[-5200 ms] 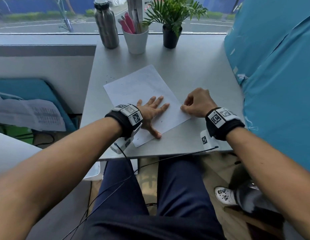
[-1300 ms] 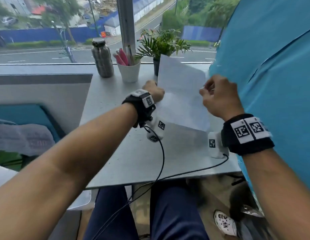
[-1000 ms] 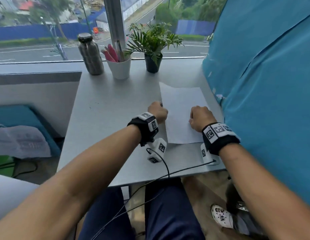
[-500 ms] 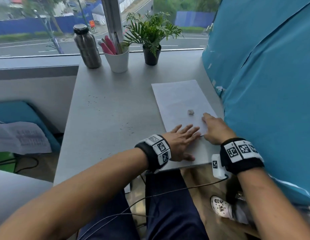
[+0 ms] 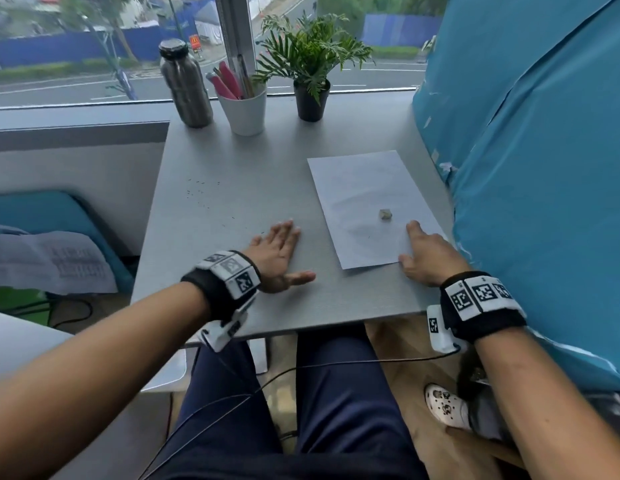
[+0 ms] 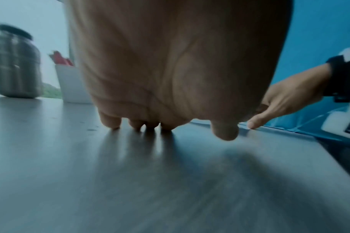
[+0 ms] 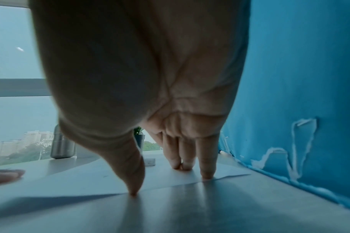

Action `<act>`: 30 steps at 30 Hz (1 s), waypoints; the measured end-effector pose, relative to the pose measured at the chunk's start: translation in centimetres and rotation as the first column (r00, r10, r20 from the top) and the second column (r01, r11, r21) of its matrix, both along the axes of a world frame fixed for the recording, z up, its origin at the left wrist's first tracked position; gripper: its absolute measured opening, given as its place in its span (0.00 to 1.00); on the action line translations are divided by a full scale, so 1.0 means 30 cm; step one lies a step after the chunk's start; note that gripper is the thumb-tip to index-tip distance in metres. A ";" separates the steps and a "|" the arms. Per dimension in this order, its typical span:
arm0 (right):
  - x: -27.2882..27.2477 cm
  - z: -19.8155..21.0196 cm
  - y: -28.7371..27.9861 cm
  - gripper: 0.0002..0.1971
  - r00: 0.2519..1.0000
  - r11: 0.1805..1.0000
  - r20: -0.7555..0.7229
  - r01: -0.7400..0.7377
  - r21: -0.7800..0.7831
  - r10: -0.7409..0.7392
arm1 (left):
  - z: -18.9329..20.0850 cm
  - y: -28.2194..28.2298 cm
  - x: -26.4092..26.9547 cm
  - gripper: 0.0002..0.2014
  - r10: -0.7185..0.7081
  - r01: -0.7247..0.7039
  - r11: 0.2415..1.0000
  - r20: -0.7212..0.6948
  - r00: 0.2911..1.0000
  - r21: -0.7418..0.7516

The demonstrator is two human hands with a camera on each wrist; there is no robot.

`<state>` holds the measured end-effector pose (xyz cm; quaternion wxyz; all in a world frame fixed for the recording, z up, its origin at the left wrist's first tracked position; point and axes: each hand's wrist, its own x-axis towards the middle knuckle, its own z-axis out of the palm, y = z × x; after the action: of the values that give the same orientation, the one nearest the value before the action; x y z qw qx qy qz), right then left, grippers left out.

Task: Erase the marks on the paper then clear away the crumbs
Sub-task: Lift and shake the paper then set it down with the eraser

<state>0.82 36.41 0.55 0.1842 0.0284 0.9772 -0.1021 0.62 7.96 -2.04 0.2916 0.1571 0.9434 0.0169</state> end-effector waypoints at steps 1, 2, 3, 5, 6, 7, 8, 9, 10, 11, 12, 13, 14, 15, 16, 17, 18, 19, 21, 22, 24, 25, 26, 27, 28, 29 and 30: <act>0.004 0.000 -0.004 0.27 1.000 1.000 -0.008 0.003 -0.004 -0.003 | 0.008 -0.019 -0.004 0.52 0.058 -0.058 0.996 -0.012 0.998 -0.073; 0.004 0.001 -0.007 0.29 1.000 1.000 -0.014 0.007 -0.004 -0.007 | 0.016 -0.023 -0.009 0.53 0.113 -0.119 0.982 -0.047 0.992 -0.150; 0.002 0.002 -0.011 0.31 1.000 1.000 -0.017 0.013 0.001 -0.013 | 0.028 -0.009 -0.011 0.55 0.148 -0.166 0.966 -0.101 0.984 -0.199; -0.001 0.004 -0.018 0.34 1.000 1.000 -0.018 0.023 0.021 -0.023 | 0.047 0.077 -0.018 0.53 0.072 -0.104 0.984 -0.208 0.975 -0.144; -0.002 0.004 -0.022 0.34 0.999 0.999 -0.022 0.027 0.033 -0.026 | 0.051 0.142 -0.023 0.51 -0.031 0.016 0.998 -0.239 0.971 -0.065; -0.005 0.006 -0.025 0.33 0.999 0.999 -0.029 0.029 0.044 -0.027 | 0.054 0.216 -0.022 0.48 -0.151 0.158 0.987 -0.235 0.960 0.010; -0.006 0.009 -0.026 0.32 0.999 0.998 -0.036 0.029 0.052 -0.027 | 0.050 0.295 -0.016 0.46 -0.262 0.280 0.958 -0.201 0.944 0.064; -0.008 0.014 -0.026 0.30 0.999 0.998 -0.045 0.028 0.060 -0.025 | 0.042 0.366 -0.008 0.45 -0.341 0.357 0.929 -0.155 0.927 0.093; -0.010 0.018 -0.024 0.29 0.998 0.997 -0.052 0.030 0.068 -0.026 | 0.030 0.419 -0.001 0.44 -0.371 0.384 0.917 -0.117 0.921 0.108; -0.012 0.022 -0.022 0.29 0.998 0.997 -0.054 0.034 0.074 -0.030 | 0.016 0.450 -0.003 0.44 -0.363 0.373 0.921 -0.096 0.927 0.117; -0.016 0.023 -0.018 0.29 0.998 0.996 -0.052 0.035 0.078 -0.031 | 0.003 0.457 -0.010 0.44 -0.339 0.348 0.929 -0.092 0.936 0.127; -0.020 0.022 -0.015 0.29 0.999 0.996 -0.046 0.032 0.081 -0.028 | -0.005 0.443 -0.023 0.44 -0.313 0.324 0.937 -0.096 0.945 0.132; -0.024 0.019 -0.012 0.30 0.999 0.996 -0.038 0.030 0.084 -0.027 | -0.010 0.409 -0.037 0.45 -0.278 0.290 0.949 -0.100 0.955 0.128; -0.028 0.017 -0.012 0.30 0.999 0.996 -0.031 0.029 0.088 -0.027 | -0.015 0.364 -0.055 0.47 -0.216 0.227 0.968 -0.104 0.971 0.107; -0.032 0.015 -0.013 0.30 0.999 0.995 -0.028 0.029 0.092 -0.027 | -0.019 0.313 -0.075 0.49 -0.130 0.137 0.989 -0.114 0.985 0.055; -0.035 0.014 -0.015 0.30 0.999 0.995 -0.027 0.030 0.096 -0.027 | -0.014 0.263 -0.093 0.51 -0.029 0.027 0.999 -0.131 0.991 -0.022; -0.039 0.013 -0.018 0.29 0.999 0.995 -0.029 0.030 0.100 -0.027 | -0.007 0.221 -0.105 0.54 0.074 -0.090 0.991 -0.155 0.985 -0.100; -0.043 0.012 -0.021 0.29 0.999 0.994 -0.034 0.027 0.106 -0.023 | 0.001 0.196 -0.112 0.56 0.147 -0.174 0.974 -0.179 0.973 -0.146; -0.050 0.012 -0.027 0.28 0.999 0.993 -0.040 0.028 0.115 -0.024 | 0.010 0.208 -0.110 0.55 0.089 -0.115 0.987 -0.217 0.972 -0.112; -0.052 0.011 -0.028 0.29 0.999 0.993 -0.041 0.033 0.115 -0.028 | 0.012 0.237 -0.099 0.54 -0.023 0.011 0.998 -0.230 0.973 -0.054; -0.055 0.007 -0.026 0.29 0.998 0.993 -0.046 0.036 0.116 -0.031 | 0.009 0.308 -0.060 0.49 -0.280 0.297 0.953 -0.196 0.940 0.063; -0.056 0.006 -0.024 0.29 0.998 0.993 -0.048 0.037 0.114 -0.032 | 0.000 0.335 -0.041 0.46 -0.363 0.379 0.921 -0.151 0.920 0.095; -0.056 0.006 -0.021 0.30 0.998 0.993 -0.047 0.040 0.111 -0.035 | -0.016 0.348 -0.032 0.45 -0.399 0.410 0.905 -0.108 0.911 0.111; -0.057 0.007 -0.018 0.30 0.998 0.993 -0.044 0.044 0.108 -0.039 | -0.029 0.343 -0.039 0.43 -0.392 0.400 0.908 -0.082 0.916 0.125; -0.055 0.006 -0.015 0.30 0.998 0.993 -0.043 0.045 0.105 -0.041 | -0.041 0.321 -0.060 0.43 -0.349 0.357 0.924 -0.078 0.934 0.136; -0.054 0.006 -0.015 0.29 0.998 0.994 -0.043 0.043 0.105 -0.038 | -0.048 0.290 -0.091 0.43 -0.283 0.293 0.946 -0.087 0.955 0.141; -0.053 0.004 -0.014 0.29 0.998 0.994 -0.044 0.041 0.104 -0.036 | -0.048 0.253 -0.130 0.43 -0.208 0.220 0.964 -0.095 0.974 0.146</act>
<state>-0.78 35.98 0.66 0.1600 0.0548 0.9841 -0.0545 -3.29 15.56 -3.48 0.2411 0.2810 0.9274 0.0527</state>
